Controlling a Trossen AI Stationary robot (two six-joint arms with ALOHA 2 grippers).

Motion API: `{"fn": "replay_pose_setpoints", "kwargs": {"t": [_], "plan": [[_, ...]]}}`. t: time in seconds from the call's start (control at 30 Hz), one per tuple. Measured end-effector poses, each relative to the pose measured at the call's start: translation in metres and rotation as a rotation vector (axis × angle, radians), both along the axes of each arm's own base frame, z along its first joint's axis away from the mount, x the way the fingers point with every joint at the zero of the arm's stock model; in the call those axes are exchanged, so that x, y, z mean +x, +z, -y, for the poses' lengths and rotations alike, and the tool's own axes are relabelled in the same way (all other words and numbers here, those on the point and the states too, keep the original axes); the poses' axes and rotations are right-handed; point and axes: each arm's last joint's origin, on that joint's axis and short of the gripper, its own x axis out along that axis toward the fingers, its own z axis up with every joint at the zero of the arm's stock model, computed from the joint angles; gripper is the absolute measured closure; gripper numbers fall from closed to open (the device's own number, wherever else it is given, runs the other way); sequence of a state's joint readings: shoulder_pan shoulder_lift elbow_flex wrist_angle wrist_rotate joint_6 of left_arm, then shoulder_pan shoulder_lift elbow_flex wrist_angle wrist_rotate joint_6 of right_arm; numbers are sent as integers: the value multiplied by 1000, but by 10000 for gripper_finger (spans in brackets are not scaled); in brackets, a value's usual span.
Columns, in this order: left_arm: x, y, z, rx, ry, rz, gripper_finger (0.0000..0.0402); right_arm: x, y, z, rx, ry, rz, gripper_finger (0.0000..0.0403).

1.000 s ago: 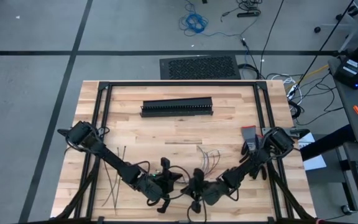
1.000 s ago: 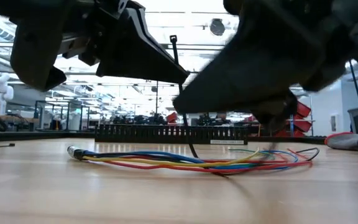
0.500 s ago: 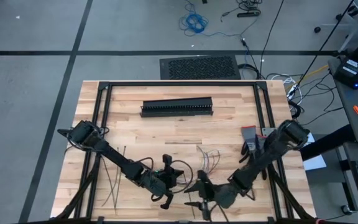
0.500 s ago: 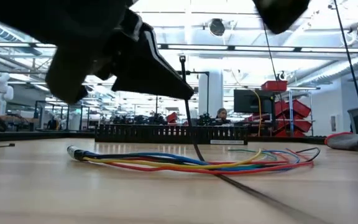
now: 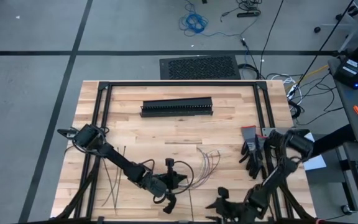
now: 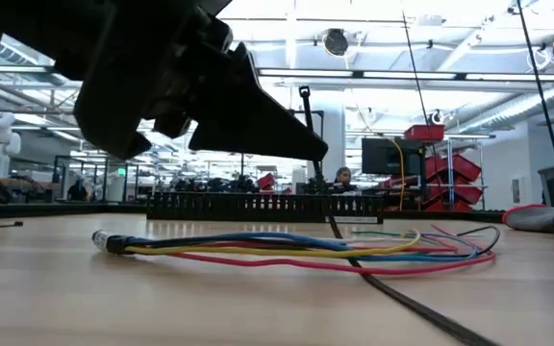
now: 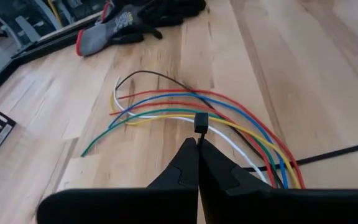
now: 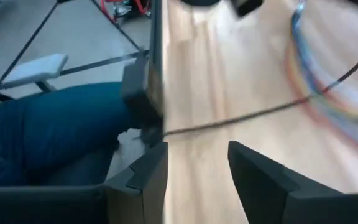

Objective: Ziptie cables
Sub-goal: Wrap the zip tie around the cable wires

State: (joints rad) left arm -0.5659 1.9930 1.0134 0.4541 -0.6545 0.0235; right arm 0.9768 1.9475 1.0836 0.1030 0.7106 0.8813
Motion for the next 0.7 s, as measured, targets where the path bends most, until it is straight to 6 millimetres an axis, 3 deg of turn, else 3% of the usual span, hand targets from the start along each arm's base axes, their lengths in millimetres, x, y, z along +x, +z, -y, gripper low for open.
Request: {"fn": "replay_pose_setpoints", "kwargs": {"t": [0.13, 0.33, 0.5, 0.7], "plan": [[0, 0, 0, -39, 1, -1, 402, 1, -28, -15, -6, -17, -39, 241], [-2, 0, 3, -79, 9, 3, 402, 23, -53, -46, -66, -20, -30, 241], [-2, -2, 2, -87, 17, -8, 402, 34, -59, -61, -190, -54, -56, 241], [-2, -2, 2, -103, 22, -6, 402, 31, -59, -63, -340, -69, -34, 241]]}}
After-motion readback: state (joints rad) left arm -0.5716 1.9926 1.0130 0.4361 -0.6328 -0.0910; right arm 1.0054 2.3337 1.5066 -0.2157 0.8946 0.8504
